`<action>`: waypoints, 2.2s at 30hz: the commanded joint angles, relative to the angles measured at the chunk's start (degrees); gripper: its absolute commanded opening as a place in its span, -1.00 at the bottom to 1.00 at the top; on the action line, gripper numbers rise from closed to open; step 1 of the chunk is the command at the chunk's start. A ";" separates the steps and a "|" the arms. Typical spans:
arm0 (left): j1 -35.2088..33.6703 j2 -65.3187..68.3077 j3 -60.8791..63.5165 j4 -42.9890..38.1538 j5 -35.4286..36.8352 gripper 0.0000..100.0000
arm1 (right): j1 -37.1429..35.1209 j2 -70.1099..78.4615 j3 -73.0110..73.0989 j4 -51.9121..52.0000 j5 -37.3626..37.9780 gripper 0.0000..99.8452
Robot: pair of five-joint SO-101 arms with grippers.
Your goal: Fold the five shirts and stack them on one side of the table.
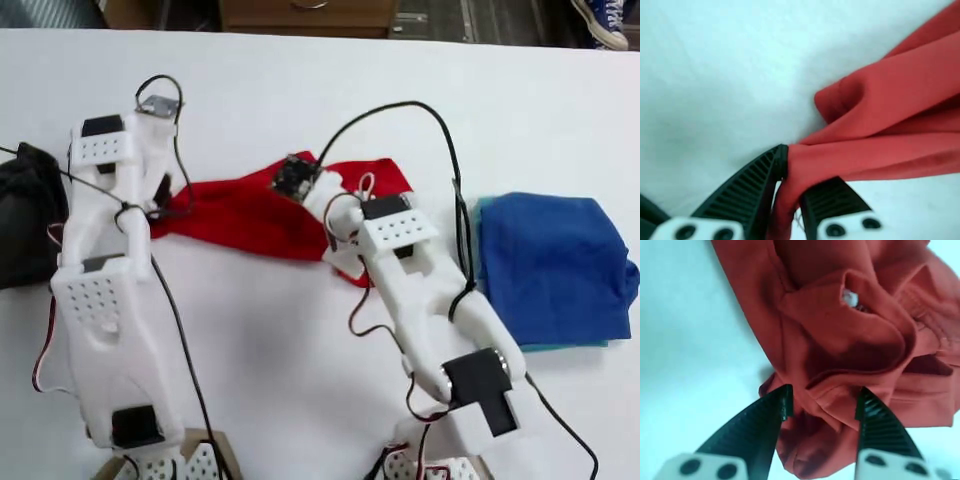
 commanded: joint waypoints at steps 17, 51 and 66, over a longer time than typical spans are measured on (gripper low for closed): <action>-0.35 -0.26 -0.22 -0.79 -0.44 -0.96 | -2.15 5.05 -1.85 -6.02 -4.40 -0.57; -0.44 -0.26 -0.22 -0.79 -0.44 -0.96 | 3.30 6.11 -16.00 2.77 -4.13 -0.96; -0.44 -0.26 -0.22 -0.79 -0.44 -0.96 | 3.65 6.55 -15.74 1.63 -4.13 -0.92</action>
